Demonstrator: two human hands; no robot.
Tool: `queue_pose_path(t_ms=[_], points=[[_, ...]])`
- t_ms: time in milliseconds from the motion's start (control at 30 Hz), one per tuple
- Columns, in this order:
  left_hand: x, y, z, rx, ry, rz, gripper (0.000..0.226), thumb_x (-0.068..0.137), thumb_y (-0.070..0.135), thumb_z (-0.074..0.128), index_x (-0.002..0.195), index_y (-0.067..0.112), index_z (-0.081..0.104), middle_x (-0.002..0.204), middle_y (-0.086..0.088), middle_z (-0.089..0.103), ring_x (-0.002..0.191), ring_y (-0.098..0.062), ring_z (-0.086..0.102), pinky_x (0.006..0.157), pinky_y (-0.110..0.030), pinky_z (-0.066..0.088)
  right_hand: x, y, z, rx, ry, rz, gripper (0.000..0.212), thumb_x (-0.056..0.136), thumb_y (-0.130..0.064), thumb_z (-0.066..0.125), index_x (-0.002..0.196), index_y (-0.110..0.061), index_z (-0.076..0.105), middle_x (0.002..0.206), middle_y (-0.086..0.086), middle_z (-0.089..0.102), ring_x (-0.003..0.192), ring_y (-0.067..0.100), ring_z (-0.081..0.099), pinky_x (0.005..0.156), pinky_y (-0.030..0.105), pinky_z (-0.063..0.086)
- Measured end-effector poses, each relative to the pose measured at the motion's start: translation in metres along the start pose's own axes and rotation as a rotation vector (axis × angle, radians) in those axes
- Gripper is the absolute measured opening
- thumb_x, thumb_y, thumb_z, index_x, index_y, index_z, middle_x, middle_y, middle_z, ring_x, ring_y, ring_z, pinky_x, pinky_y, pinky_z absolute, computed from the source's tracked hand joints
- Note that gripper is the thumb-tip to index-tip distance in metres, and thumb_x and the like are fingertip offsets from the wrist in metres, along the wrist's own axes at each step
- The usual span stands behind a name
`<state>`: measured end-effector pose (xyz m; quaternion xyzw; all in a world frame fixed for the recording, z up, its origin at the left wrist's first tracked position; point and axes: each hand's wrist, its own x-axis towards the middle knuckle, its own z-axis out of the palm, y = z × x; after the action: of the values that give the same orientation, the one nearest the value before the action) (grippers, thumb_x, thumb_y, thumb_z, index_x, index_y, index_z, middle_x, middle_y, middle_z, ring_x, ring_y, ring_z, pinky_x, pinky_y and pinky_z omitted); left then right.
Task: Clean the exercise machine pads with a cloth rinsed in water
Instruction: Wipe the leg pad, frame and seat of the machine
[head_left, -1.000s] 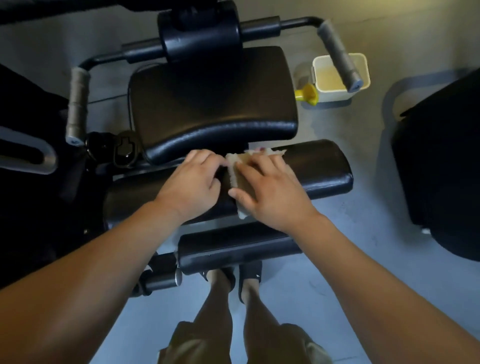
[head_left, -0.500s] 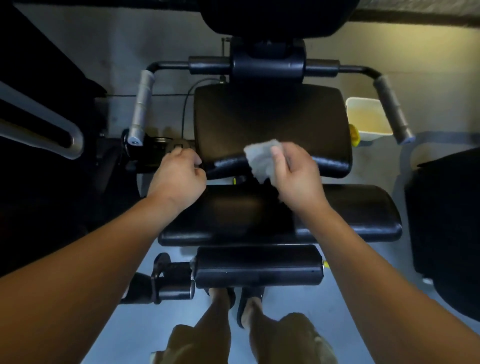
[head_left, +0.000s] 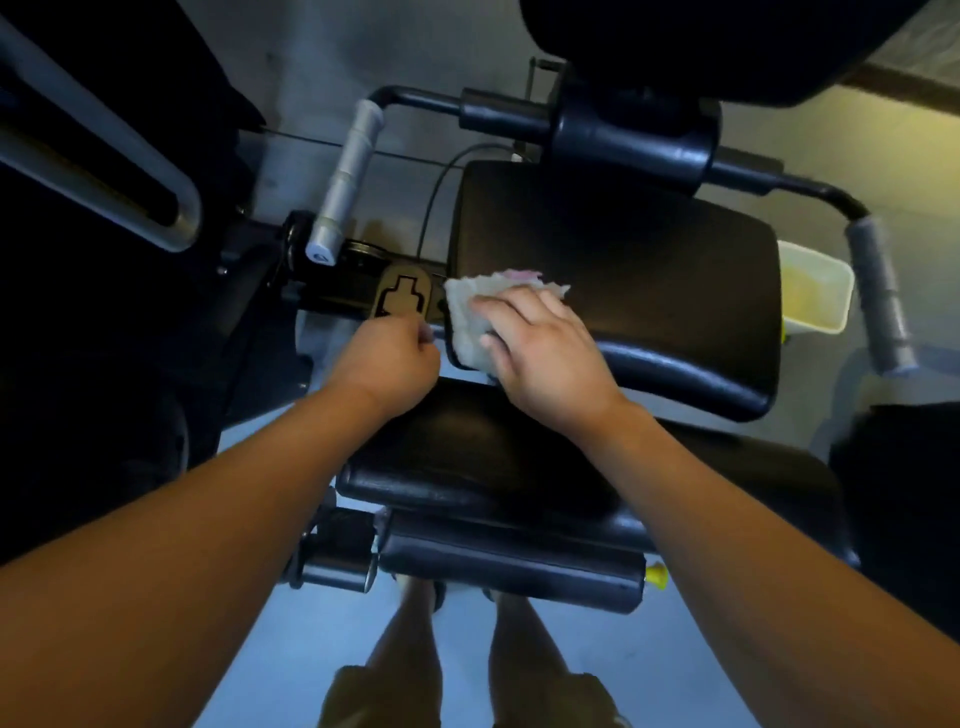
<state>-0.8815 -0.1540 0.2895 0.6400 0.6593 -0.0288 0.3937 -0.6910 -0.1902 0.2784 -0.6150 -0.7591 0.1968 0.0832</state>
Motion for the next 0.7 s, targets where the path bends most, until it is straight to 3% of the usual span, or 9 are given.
queue_pose_path(t_ms=[200, 333, 467, 700], points=[[0.0, -0.017, 0.014, 0.05, 0.046, -0.049, 0.023, 0.098, 0.022, 0.046, 0.111, 0.017, 0.064, 0.108, -0.009, 0.066, 0.092, -0.029, 0.061, 0.072, -0.032, 0.044, 0.018, -0.007, 0.024, -0.219, -0.14, -0.036, 0.056, 0.108, -0.042, 0.032, 0.161, -0.027, 0.027, 0.165, 0.003, 0.026, 0.155, 0.024, 0.016, 0.127, 0.044, 0.005], [0.008, -0.022, 0.022, 0.009, 0.097, -0.11, 0.021, 0.096, 0.022, 0.043, 0.103, 0.019, 0.062, 0.1, -0.008, 0.062, 0.085, -0.028, 0.058, 0.068, -0.033, 0.043, 0.049, -0.002, 0.022, -0.204, -0.225, -0.073, 0.052, 0.108, -0.044, 0.026, 0.159, -0.033, 0.03, 0.171, -0.002, 0.012, 0.158, 0.02, 0.004, 0.128, 0.042, 0.002], [0.01, -0.027, 0.027, -0.011, 0.118, -0.147, 0.018, 0.095, 0.025, 0.041, 0.091, 0.02, 0.058, 0.095, -0.009, 0.059, 0.081, -0.031, 0.056, 0.068, -0.035, 0.042, 0.097, 0.007, 0.015, -0.183, -0.304, 0.001, 0.051, 0.107, -0.043, 0.02, 0.156, -0.038, 0.031, 0.172, -0.006, 0.0, 0.158, 0.015, -0.007, 0.128, 0.041, -0.003], [0.016, -0.025, 0.028, -0.001, 0.078, -0.189, 0.011, 0.096, 0.027, 0.041, 0.089, 0.022, 0.048, 0.097, -0.008, 0.054, 0.075, -0.027, 0.053, 0.066, -0.033, 0.039, 0.159, 0.022, 0.018, -0.204, -0.326, 0.085, 0.051, 0.106, -0.042, 0.022, 0.154, -0.031, 0.036, 0.172, 0.0, 0.0, 0.158, 0.023, -0.006, 0.128, 0.046, 0.001]])
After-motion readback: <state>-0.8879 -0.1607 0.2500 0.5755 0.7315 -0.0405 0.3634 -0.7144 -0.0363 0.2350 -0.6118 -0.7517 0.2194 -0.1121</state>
